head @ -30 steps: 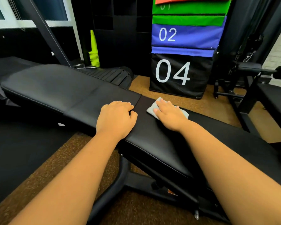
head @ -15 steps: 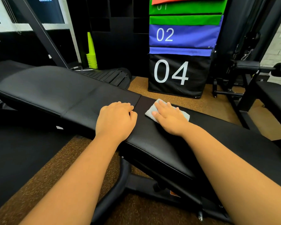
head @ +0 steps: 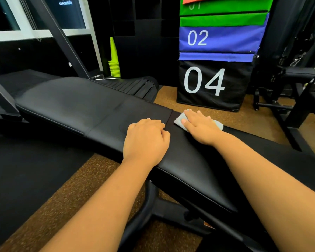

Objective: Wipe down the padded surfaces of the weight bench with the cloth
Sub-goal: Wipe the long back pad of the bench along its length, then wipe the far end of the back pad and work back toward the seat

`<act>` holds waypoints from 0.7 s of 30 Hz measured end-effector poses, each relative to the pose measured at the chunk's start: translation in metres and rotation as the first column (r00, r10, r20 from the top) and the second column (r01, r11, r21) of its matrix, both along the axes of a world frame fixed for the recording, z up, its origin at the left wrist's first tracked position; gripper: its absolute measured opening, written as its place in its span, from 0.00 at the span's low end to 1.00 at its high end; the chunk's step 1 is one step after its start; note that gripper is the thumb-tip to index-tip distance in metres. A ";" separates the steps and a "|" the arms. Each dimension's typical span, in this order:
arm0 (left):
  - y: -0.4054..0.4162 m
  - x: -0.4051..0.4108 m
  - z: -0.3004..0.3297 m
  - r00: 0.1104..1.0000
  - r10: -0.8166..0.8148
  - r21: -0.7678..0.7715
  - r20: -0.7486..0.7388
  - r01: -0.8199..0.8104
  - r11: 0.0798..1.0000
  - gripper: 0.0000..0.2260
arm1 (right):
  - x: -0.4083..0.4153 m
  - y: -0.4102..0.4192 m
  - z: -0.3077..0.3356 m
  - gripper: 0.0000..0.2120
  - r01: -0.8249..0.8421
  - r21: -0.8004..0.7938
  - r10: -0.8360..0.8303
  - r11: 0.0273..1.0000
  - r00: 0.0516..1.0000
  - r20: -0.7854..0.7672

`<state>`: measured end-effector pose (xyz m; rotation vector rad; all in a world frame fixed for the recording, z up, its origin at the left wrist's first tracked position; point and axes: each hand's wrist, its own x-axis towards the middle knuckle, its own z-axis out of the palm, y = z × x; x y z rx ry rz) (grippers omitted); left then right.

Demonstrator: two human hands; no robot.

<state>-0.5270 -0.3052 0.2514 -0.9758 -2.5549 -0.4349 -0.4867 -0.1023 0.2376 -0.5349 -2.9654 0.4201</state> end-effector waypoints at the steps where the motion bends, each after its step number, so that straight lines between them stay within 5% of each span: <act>1: 0.000 0.001 0.000 1.000 0.003 -0.002 -0.009 -0.003 1.000 0.17 | 0.005 -0.007 -0.001 0.26 -0.032 0.005 0.032 0.999 0.999 -0.008; 7: 0.000 0.001 -0.002 1.000 0.001 0.001 -0.017 -0.001 1.000 0.20 | 0.072 -0.051 -0.007 0.36 -0.355 0.044 0.357 0.934 0.934 -0.031; 17: 0.001 0.004 0.000 1.000 0.001 0.022 -0.015 0.000 1.000 0.24 | -0.034 -0.010 0.011 0.27 -0.100 -0.022 0.099 0.995 0.995 -0.028; 21: 0.001 0.005 0.001 1.000 -0.004 0.004 -0.016 0.004 1.000 0.24 | -0.008 -0.031 0.007 0.30 -0.234 0.027 0.235 0.972 0.970 -0.063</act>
